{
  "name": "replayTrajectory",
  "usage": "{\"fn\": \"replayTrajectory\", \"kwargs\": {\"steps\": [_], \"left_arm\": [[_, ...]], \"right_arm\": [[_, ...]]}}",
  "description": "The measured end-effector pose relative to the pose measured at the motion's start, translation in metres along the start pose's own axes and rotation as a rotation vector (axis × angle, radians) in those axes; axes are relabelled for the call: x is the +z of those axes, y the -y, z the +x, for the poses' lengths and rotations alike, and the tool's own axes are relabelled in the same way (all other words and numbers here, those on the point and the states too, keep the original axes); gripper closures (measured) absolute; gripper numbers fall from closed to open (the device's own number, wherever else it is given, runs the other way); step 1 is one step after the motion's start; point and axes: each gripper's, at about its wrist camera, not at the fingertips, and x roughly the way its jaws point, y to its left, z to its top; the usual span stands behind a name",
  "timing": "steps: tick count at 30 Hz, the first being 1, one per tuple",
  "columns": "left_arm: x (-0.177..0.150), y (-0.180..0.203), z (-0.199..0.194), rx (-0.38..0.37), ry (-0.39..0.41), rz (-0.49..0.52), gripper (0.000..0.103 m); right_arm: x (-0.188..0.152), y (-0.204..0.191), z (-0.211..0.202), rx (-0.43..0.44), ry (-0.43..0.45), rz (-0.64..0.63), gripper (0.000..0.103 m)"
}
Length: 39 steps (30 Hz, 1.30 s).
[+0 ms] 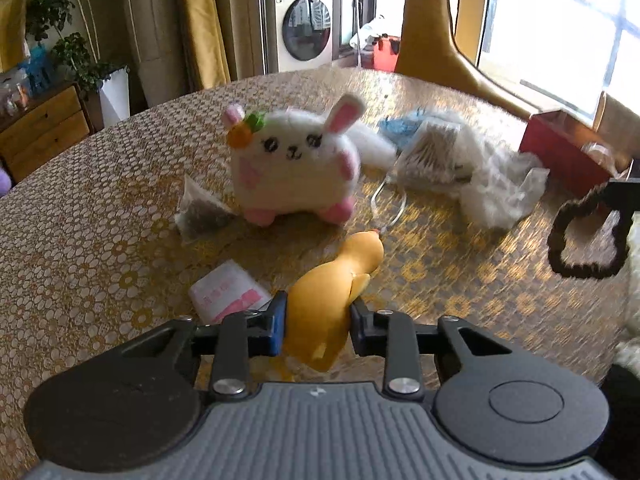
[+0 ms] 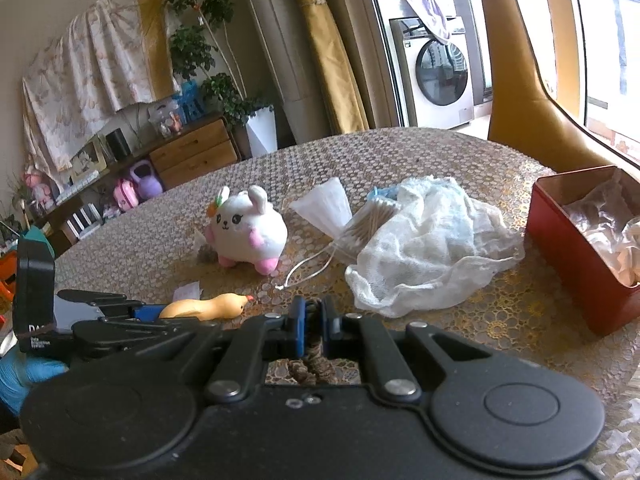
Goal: Organize soft objects
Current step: 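Carry the duck with the left tool while the right tool carries the hair tie to the red box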
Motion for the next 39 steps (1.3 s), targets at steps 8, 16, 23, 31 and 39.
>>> {"fn": "replayTrajectory", "kwargs": {"steps": [8, 16, 23, 31, 39], "left_arm": [[0.028, 0.041, -0.032, -0.059, 0.025, 0.003, 0.073], [0.065, 0.094, -0.055, -0.144, 0.065, 0.038, 0.073], [0.098, 0.145, -0.066, -0.222, 0.105, 0.099, 0.072], [0.124, 0.2, -0.055, -0.288, 0.099, 0.158, 0.072], [0.146, 0.242, -0.029, -0.313, 0.089, 0.202, 0.072]], "right_arm": [[0.009, 0.016, -0.034, 0.006, 0.076, 0.032, 0.096], [0.025, 0.039, -0.075, -0.025, 0.157, 0.035, 0.096], [0.041, 0.063, -0.1, -0.076, 0.214, 0.026, 0.096], [0.06, 0.1, -0.114, -0.142, 0.267, 0.056, 0.096], [0.067, 0.144, -0.112, -0.216, 0.283, 0.089, 0.096]]}}
